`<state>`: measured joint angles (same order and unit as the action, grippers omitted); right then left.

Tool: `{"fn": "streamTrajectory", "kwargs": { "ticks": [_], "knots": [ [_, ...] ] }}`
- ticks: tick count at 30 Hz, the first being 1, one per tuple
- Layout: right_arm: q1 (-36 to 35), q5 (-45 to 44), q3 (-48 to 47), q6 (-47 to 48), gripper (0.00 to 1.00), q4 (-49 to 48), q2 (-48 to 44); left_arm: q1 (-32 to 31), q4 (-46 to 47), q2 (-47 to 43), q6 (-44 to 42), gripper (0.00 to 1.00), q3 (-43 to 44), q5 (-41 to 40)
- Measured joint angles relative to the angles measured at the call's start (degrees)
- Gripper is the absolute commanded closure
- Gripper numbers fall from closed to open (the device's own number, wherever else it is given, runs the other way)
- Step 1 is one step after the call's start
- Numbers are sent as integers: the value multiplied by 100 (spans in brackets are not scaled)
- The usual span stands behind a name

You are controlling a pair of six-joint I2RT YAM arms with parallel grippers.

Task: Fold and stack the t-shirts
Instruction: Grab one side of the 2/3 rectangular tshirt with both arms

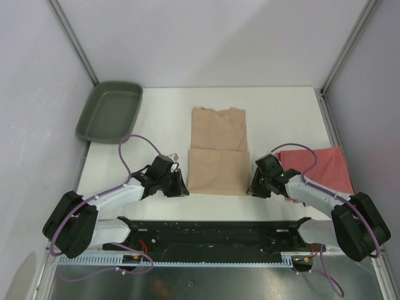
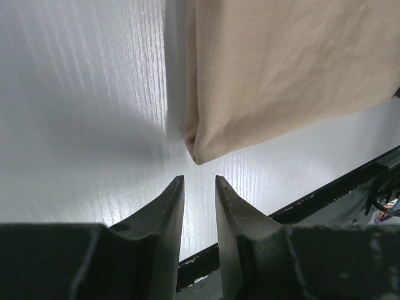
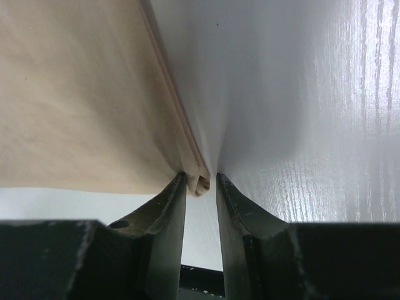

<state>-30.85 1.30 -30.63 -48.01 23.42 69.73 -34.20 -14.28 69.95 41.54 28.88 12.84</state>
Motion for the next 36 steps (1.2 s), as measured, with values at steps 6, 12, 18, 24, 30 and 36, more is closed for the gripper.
{"fn": "streamTrajectory", "kwargs": {
  "ticks": [6,12,18,24,30,36],
  "knots": [
    [-70,-74,0,-44,70,-162,81,7,0,0,-4,69,-7,-4],
    [-151,-173,0,-105,84,-227,127,11,0,0,-7,66,-9,-26],
    [-170,-234,0,-138,95,-216,133,11,0,2,-48,62,-26,-63],
    [-170,-236,0,-146,99,-210,133,11,2,66,-105,62,-33,-74],
    [-170,-236,0,-146,100,-212,133,15,52,254,-105,62,-33,-59],
    [-170,-236,0,-146,100,-212,133,17,289,367,-103,62,-24,4]
  ]
}}
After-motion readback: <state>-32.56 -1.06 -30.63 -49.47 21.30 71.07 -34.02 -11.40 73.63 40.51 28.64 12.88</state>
